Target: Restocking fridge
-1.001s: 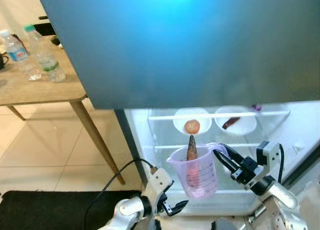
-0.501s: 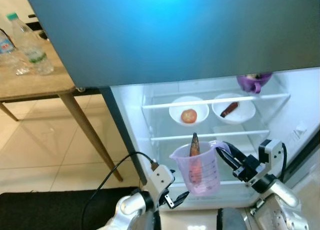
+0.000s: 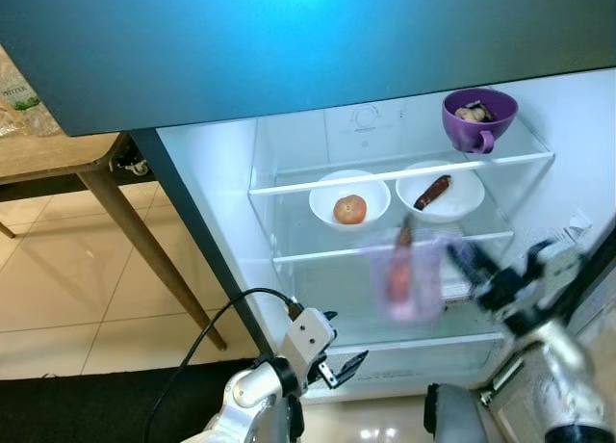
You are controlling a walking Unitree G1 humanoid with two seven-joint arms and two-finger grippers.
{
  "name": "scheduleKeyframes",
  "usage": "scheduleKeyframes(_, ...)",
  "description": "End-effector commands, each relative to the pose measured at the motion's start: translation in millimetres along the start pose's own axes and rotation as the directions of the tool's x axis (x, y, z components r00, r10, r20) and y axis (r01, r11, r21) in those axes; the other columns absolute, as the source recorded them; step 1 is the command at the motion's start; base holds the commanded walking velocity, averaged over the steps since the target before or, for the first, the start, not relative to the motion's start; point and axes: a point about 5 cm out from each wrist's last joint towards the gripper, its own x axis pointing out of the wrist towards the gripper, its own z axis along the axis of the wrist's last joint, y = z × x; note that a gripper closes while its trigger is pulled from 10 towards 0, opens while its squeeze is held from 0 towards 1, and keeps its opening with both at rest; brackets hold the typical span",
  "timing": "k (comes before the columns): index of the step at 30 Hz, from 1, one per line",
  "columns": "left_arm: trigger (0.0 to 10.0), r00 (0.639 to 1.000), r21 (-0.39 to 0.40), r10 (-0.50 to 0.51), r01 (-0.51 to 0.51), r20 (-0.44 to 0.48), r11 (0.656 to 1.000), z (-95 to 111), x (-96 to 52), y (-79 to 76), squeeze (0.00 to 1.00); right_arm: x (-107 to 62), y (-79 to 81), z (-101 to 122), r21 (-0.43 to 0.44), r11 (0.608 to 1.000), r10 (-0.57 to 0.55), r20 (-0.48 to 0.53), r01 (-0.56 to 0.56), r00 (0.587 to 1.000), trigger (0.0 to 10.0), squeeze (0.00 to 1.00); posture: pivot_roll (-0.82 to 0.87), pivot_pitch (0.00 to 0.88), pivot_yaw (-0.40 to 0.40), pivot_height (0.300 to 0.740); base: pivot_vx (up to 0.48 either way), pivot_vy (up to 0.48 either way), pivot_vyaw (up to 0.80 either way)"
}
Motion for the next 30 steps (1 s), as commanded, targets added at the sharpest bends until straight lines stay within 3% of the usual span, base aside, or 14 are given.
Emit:
scheduleKeyframes(1,10.0,1.000,-0.005,0.009,-0.009,0.002,1.000,-0.4,-1.0,-0.5,0.00,0.9,2.9,-0.8,-0.005,1.000,-0.004,0.001,0.004,1.000,10.0,0.00,-0.04,0.046,0.088,0.576,0.000,0.000,0.00)
scheduleKeyframes(9,10.0,0.985,-0.070,0.160,-0.156,0.062,0.985,5.5,-4.8,11.7,0.00,6.4,-7.3,15.7,-0.055,0.997,-0.051,0.046,0.054,0.998,10.0,0.00,-0.04,0.047,0.089,0.556,0.000,0.000,0.00)
scheduleKeyframes(10,10.0,0.961,-0.110,0.255,-0.243,0.105,0.964,11.0,-7.6,17.5,0.00,4.5,-5.4,17.6,-0.063,0.998,-0.014,0.048,0.017,0.999,10.0,0.00,-0.03,0.053,0.089,0.546,0.000,0.000,0.00)
scheduleKeyframes(14,10.0,0.929,-0.137,0.340,-0.322,0.148,0.937,17.5,-9.4,21.2,0.00,0.1,-1.9,17.7,-0.070,0.997,0.045,0.037,-0.042,0.998,10.0,0.00,-0.03,0.052,0.088,0.531,0.000,0.000,0.00)
scheduleKeyframes(21,10.0,0.919,-0.149,0.333,-0.307,0.209,0.940,29.3,-8.5,12.6,0.00,-12.6,7.7,18.6,-0.063,0.981,0.185,0.005,-0.184,0.983,10.0,0.00,-0.03,0.055,0.088,0.506,0.000,0.000,0.00)
scheduleKeyframes(25,10.0,0.920,-0.151,0.324,-0.296,0.219,0.943,31.6,-8.0,10.1,0.00,-15.5,7.7,19.7,-0.064,0.978,0.200,0.000,-0.199,0.980,10.0,0.00,-0.03,0.055,0.088,0.496,0.000,0.000,0.00)
scheduleKeyframes(30,10.0,0.913,-0.171,0.293,-0.252,0.285,0.952,48.6,0.0,7.0,0.00,-13.2,7.7,34.0,-0.066,0.977,0.204,0.055,-0.201,0.977,10.0,0.00,-0.03,0.054,0.089,0.476,0.000,0.000,0.00)
